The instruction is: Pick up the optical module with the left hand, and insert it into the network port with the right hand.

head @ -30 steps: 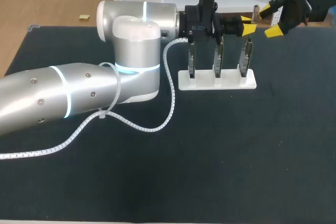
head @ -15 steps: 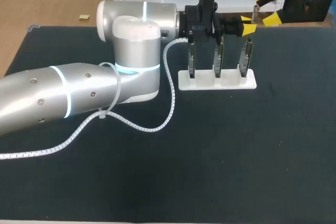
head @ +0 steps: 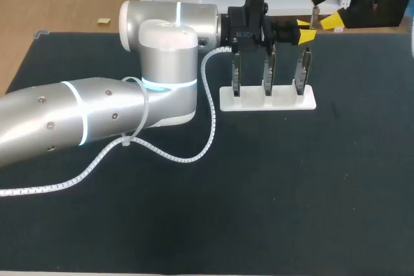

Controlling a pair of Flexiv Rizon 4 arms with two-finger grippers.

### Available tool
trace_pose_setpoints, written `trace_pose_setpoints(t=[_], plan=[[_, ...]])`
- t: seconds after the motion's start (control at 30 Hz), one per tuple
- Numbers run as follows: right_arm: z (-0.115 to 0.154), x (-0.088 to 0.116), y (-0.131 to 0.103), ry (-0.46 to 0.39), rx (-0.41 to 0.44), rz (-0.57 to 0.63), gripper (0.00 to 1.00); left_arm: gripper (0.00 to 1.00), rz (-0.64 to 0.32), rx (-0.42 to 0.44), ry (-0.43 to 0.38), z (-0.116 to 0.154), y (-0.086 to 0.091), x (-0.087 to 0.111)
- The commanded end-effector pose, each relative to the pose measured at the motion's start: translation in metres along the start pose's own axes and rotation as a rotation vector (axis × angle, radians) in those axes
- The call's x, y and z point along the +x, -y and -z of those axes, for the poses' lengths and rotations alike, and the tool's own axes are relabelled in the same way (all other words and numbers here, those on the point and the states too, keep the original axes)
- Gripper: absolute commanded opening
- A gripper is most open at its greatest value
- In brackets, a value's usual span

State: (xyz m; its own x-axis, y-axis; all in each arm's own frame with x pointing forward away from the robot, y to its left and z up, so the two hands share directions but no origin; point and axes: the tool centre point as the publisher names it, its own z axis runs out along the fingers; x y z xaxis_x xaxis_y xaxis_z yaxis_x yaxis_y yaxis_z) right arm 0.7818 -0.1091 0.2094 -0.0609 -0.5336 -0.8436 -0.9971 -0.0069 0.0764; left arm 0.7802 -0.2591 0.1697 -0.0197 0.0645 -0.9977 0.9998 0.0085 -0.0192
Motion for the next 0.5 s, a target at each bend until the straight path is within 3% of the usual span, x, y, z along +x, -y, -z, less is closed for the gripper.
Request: trace_pose_setpoints(t=[0.03, 0.5], plan=[[-0.0012, -0.0023, 0.0003, 0.013, -0.014, -0.014, 1.0, 0.0, -0.001, 0.001, 0.001, -0.0009, -0.0014, 0.0005], [-0.0056, -0.007, -0.0016, -0.012, -0.027, -0.021, 1.0, 0.0, -0.001, 0.001, 0.001, -0.0009, -0.0014, 0.0005]])
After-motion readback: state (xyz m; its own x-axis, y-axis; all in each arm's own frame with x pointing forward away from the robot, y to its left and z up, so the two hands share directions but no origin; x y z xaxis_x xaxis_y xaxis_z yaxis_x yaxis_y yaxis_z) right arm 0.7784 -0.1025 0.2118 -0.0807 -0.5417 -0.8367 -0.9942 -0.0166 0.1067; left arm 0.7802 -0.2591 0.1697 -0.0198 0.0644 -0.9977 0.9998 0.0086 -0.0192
